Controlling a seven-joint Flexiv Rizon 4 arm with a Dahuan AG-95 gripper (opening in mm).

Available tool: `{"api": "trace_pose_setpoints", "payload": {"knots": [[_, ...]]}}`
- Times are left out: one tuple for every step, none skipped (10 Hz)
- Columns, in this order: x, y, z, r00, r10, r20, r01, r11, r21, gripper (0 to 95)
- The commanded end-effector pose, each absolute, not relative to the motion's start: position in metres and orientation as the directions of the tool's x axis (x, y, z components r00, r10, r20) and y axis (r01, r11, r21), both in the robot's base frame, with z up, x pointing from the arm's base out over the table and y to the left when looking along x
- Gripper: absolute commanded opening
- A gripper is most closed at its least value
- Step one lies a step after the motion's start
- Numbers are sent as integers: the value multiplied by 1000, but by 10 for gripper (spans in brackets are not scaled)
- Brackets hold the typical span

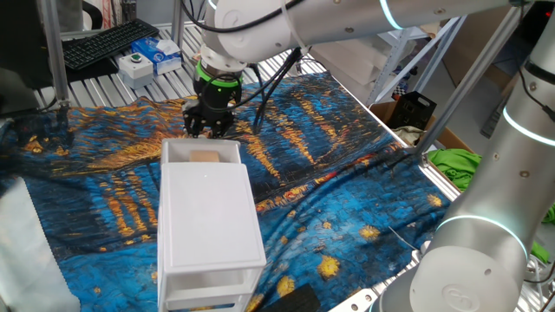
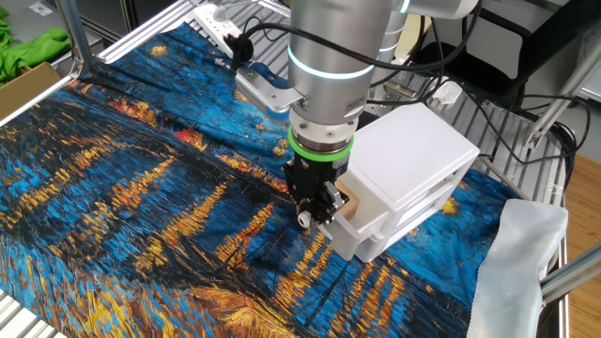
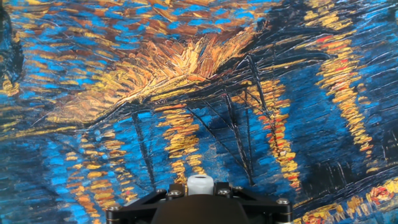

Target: Put things in the drawer

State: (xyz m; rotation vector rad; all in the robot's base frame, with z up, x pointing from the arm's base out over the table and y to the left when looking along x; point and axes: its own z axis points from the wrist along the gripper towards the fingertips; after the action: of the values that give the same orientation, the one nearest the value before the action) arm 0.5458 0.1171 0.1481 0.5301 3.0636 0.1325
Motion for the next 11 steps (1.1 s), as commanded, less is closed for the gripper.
{"api": "trace_pose_setpoints", "payload": {"knots": [[547,118,147,-937,348,-5,346,934,91,0],[547,118,147,-937,350,1,349,933,89,0],[547,118,147,-937,350,9,350,933,86,0],[547,118,147,-936,351,14,351,933,84,0],[547,118,147,-937,350,19,350,933,84,0],[547,118,147,-937,349,22,349,933,85,0],[547,118,147,-938,346,23,347,934,81,0],[547,118,147,-938,344,32,346,935,77,0],[547,118,147,-937,346,38,348,934,76,0],[547,118,147,-937,347,38,349,934,73,0],[547,118,147,-936,349,38,351,934,71,0]]}}
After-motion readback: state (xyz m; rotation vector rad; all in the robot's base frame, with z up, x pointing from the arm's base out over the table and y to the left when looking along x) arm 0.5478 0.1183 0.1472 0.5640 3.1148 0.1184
